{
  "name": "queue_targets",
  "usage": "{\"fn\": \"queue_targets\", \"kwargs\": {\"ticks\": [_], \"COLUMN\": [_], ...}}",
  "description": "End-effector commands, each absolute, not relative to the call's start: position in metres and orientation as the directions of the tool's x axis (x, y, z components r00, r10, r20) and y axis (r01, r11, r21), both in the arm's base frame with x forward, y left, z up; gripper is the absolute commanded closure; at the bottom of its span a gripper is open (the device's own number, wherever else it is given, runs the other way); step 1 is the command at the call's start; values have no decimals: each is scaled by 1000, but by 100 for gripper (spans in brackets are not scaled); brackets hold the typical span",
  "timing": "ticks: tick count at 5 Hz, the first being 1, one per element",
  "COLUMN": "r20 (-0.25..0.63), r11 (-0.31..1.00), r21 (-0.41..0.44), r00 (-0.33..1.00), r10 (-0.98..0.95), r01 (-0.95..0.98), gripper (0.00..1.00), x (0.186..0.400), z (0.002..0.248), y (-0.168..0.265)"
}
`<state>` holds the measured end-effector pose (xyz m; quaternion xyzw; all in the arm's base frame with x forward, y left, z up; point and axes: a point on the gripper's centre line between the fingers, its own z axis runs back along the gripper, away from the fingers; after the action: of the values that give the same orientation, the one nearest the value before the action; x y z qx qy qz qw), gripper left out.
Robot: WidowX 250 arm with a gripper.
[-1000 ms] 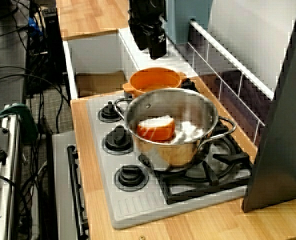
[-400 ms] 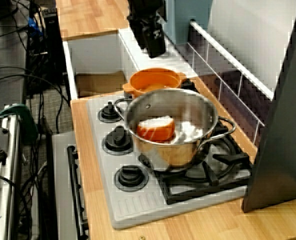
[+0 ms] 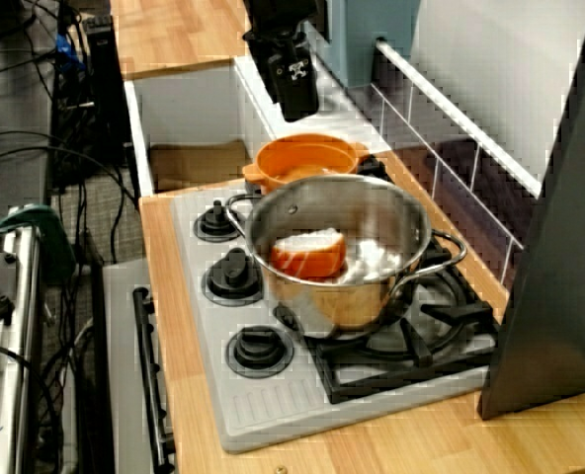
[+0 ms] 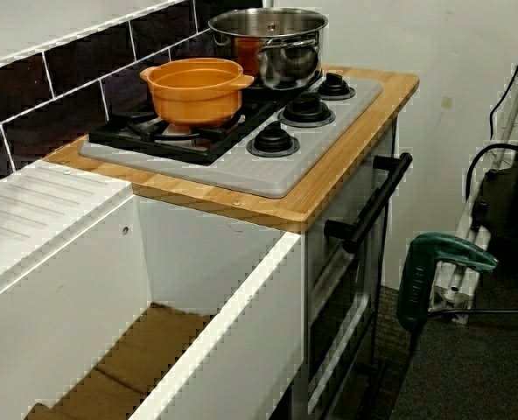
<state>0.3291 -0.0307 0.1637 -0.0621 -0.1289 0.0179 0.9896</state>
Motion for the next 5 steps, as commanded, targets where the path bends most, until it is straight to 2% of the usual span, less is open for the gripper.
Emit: {"fn": "queue_targets", "kwargs": {"ticks": [1, 3, 4, 5], "r20": [316, 298, 281, 276], "r11": [993, 995, 995, 994], "r21": [-111, -88, -93, -100], "r00": [949, 954, 959, 961], "r10": [7, -19, -13, -2], "r01": [30, 47, 41, 31], "gripper": [0, 0, 0, 0], "x": [308, 304, 312, 309], "z": [175, 148, 145, 134], "y": [-63, -95, -107, -110]}}
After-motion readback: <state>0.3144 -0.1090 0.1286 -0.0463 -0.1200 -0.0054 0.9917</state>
